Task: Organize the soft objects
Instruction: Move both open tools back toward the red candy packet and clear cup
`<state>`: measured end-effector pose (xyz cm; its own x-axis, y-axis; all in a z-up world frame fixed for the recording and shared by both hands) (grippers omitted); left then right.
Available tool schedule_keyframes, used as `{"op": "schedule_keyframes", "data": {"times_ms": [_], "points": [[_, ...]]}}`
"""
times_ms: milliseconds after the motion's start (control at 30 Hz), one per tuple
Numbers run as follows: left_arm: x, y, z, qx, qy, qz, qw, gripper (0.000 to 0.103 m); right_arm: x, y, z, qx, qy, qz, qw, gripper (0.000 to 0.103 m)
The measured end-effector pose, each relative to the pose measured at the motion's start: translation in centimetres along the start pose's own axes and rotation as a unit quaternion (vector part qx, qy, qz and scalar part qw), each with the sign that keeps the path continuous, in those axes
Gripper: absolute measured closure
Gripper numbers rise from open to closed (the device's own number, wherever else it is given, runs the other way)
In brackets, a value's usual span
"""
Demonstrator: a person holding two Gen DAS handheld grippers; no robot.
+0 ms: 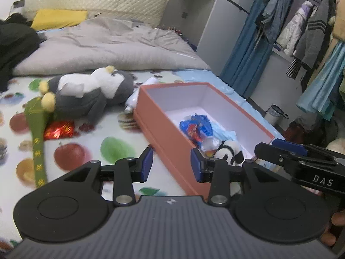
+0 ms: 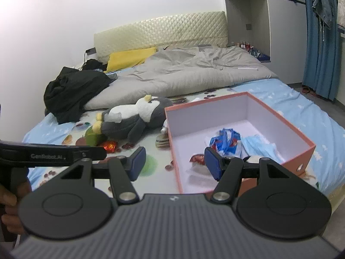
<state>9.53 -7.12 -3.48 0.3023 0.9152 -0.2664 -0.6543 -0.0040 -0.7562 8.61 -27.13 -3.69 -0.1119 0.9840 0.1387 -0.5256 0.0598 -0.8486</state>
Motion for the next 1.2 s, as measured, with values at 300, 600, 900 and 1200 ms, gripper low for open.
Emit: {"op": "schedule_keyframes", "data": {"times_ms": [300, 600, 900, 1200], "points": [[1.6, 3.6, 3.2, -0.007, -0.027, 0.019, 0.9994, 0.059, 2.9, 1.5, 0.5, 0.012, -0.017, 0.028, 0.999, 0.040], [6.0, 5.6, 5.2, -0.008, -0.068, 0.060, 0.9958, 0.059, 5.2, 2.1, -0.6, 0.030, -0.052, 0.030, 0.998, 0.040], [11.2, 4.7, 3.3, -0.009, -0.109, 0.089, 0.9901, 0.053, 7.3, 2.4, -5.2, 0.062, -0.080, 0.031, 0.994, 0.040], [16.7, 3.8, -2.2, 0.016, -0.130, 0.098, 0.9865, 0.053, 9.4, 2.0, -12.6, 0.090, -0.107, 0.032, 0.990, 0.019]]}}
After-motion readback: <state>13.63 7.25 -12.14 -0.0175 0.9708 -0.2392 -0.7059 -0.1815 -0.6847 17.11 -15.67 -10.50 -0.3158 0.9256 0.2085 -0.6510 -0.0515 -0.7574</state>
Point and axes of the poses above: each gripper's, at about its wrist camera, not at the fingertips, and z roughly against the way its jaws point, x to its left, y to its underside, the point moved 3 cm from there along -z, roughly the way its jaws point, and after that the axes turned 1 degree about -z, right-handed, at the moved point
